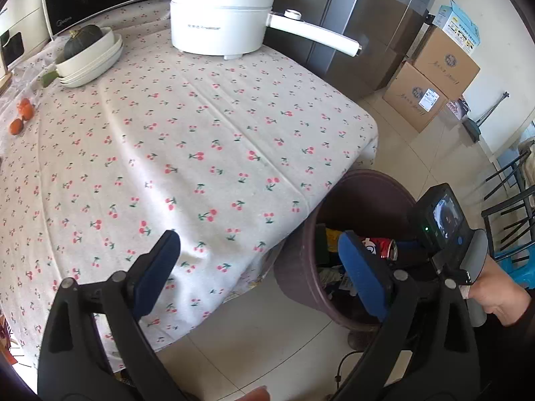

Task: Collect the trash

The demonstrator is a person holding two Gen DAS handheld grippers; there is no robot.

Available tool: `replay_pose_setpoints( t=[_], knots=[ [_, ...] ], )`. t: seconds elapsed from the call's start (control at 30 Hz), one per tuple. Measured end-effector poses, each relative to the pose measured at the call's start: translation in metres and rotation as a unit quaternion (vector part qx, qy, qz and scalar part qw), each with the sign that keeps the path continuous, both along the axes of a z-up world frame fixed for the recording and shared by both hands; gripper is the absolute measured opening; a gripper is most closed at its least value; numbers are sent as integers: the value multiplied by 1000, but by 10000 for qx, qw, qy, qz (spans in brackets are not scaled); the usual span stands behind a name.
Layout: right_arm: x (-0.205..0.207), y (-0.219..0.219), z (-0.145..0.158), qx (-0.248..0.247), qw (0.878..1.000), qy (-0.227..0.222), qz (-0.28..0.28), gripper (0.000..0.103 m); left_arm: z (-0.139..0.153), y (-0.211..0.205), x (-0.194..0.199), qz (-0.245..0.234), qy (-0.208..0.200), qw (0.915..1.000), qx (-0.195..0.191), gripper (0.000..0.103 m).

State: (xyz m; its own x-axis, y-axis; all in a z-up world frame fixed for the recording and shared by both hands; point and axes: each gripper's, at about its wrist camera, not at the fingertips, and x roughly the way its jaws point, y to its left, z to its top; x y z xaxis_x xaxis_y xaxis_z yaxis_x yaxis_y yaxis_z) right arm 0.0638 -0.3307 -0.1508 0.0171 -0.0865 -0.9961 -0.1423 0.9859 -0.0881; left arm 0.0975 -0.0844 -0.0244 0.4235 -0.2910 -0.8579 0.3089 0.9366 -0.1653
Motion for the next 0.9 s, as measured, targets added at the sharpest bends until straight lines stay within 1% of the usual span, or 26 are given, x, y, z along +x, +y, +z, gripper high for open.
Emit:
replay_pose_setpoints(
  t=[0.13, 0.17, 0.2, 0.23, 0.27, 0.4, 0.47, 0.53, 0.6, 0.63, 0.73, 0.77, 0.83, 0.87, 0.9],
  knots=[
    [2, -4, 2, 2, 9997, -37, -223, 51, -4, 20, -8, 167, -39, 9996, 223, 96],
    [1, -6, 3, 1, 9996, -46, -287, 53, -4, 23, -10, 219, -53, 9994, 276, 96],
    [2, -7, 4, -13, 9994, -64, -346, 57, -4, 29, -14, 265, -68, 9991, 321, 96],
    [1, -8, 8, -26, 9991, -135, -396, 66, -4, 32, -17, 315, -86, 9988, 370, 96],
    [0, -8, 13, -16, 9988, -229, -427, 70, -3, 33, -20, 361, -112, 9984, 413, 96],
    [-10, -4, 47, 159, 9958, -716, -541, 70, 5, 39, -36, 597, -261, 9964, 550, 97],
    [-20, 0, 71, 280, 9924, -1063, -552, 71, 10, 39, -44, 680, -345, 9957, 532, 97],
    [-34, 9, 99, 354, 9864, -1527, -503, 72, 17, 41, -53, 790, -453, 9946, 493, 97],
    [-48, 19, 129, 386, 9767, -2070, -407, 74, 24, 43, -63, 955, -633, 9924, 443, 97],
    [-57, 23, 144, 429, 9692, -2394, -380, 76, 27, 45, -68, 1052, -738, 9908, 428, 97],
    [-87, 36, 184, 452, 9385, -3400, -389, 82, 35, 49, -84, 1355, -1041, 9844, 416, 97],
    [-96, 39, 194, 424, 9276, -3689, -411, 87, 37, 49, -88, 1432, -1138, 9823, 409, 98],
    [-111, 47, 210, 330, 9064, -4188, -442, 91, 41, 49, -97, 1539, -1368, 9775, 461, 100],
    [-117, 51, 216, 294, 8971, -4386, -439, 94, 44, 48, -101, 1562, -1486, 9752, 499, 100],
    [-121, 57, 222, 258, 8904, -4523, -444, 102, 46, 46, -104, 1568, -1591, 9733, 532, 101]
  ],
)
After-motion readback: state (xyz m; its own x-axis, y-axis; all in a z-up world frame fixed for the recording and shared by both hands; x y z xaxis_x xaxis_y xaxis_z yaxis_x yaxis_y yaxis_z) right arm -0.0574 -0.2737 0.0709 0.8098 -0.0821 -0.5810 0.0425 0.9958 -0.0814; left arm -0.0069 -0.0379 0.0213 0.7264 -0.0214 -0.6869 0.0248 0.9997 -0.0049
